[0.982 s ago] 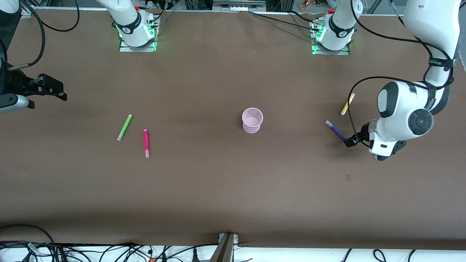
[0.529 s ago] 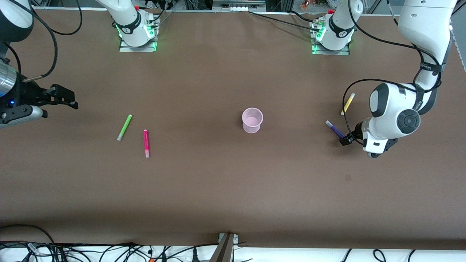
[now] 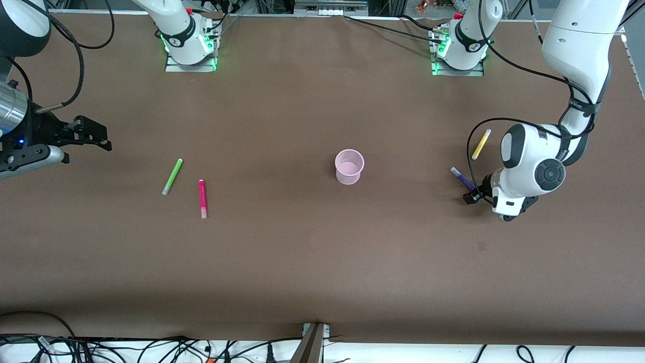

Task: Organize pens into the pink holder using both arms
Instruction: 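Lower the left gripper and close it on the purple marker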

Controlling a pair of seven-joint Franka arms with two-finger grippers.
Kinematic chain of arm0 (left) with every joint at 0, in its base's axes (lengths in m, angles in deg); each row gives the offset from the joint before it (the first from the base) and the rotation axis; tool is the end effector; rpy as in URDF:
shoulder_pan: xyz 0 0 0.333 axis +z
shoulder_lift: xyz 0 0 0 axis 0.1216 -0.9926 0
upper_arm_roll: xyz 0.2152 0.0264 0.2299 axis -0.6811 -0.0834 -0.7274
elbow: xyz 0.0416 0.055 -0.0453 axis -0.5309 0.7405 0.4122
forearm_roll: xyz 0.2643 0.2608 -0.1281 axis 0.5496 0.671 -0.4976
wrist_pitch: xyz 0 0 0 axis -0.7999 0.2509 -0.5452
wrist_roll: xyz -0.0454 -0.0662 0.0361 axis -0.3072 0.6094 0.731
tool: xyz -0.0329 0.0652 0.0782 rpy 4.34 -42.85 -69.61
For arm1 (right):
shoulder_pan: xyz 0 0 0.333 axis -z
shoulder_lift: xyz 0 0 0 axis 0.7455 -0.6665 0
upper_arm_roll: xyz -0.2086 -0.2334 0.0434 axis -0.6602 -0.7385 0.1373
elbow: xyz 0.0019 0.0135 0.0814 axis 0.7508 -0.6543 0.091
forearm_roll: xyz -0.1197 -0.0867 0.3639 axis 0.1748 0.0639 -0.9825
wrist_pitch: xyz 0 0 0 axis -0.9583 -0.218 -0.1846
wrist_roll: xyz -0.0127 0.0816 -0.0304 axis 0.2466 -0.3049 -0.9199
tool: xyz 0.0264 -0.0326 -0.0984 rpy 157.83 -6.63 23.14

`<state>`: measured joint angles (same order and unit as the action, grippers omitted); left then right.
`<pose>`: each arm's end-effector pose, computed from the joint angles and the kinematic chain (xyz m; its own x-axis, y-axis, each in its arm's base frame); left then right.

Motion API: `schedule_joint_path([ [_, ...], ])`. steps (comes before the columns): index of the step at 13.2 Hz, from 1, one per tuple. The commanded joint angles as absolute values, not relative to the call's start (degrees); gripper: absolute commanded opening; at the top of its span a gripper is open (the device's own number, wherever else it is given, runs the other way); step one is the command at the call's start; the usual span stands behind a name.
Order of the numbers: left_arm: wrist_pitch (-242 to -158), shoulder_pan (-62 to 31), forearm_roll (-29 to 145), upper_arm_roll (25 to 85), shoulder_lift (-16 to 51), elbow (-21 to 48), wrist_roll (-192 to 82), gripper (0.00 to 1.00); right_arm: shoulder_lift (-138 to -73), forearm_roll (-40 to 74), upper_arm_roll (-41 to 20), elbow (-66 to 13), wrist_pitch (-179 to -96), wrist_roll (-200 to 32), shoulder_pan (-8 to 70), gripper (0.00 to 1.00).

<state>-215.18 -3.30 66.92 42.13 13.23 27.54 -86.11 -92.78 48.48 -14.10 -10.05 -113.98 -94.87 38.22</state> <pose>0.5887 -0.0154 0.1832 0.7808 0.5965 -0.1857 0.5928 -0.8012 -0.0811 0.6122 0.0302 0.5801 0.9569 0.2905 -0.0049 0.2896 -0.9550 -0.0641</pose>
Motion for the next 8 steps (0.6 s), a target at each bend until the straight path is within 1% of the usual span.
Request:
schedule_joint_path([
  [1,-215.6,-3.6,67.8,42.2,12.7,27.2,-86.4,0.7,-92.3,47.9,-14.3,-9.8,-114.0,-95.3,37.7,1.0],
  [4,-215.6,-3.6,67.8,42.2,12.6,27.2,-86.2,0.68,-92.2,47.9,-14.3,-9.9,-113.5,-95.3,37.7,1.0],
  [5,-215.6,-3.6,67.8,42.2,12.5,27.1,-86.1,0.64,-92.2,47.9,-14.3,-9.9,-113.5,-95.3,37.7,1.0],
  [8,-215.6,-3.7,67.8,42.2,11.8,26.8,-85.0,0.64,-92.2,48.0,-14.3,-9.7,-114.1,-95.2,37.1,1.0],
])
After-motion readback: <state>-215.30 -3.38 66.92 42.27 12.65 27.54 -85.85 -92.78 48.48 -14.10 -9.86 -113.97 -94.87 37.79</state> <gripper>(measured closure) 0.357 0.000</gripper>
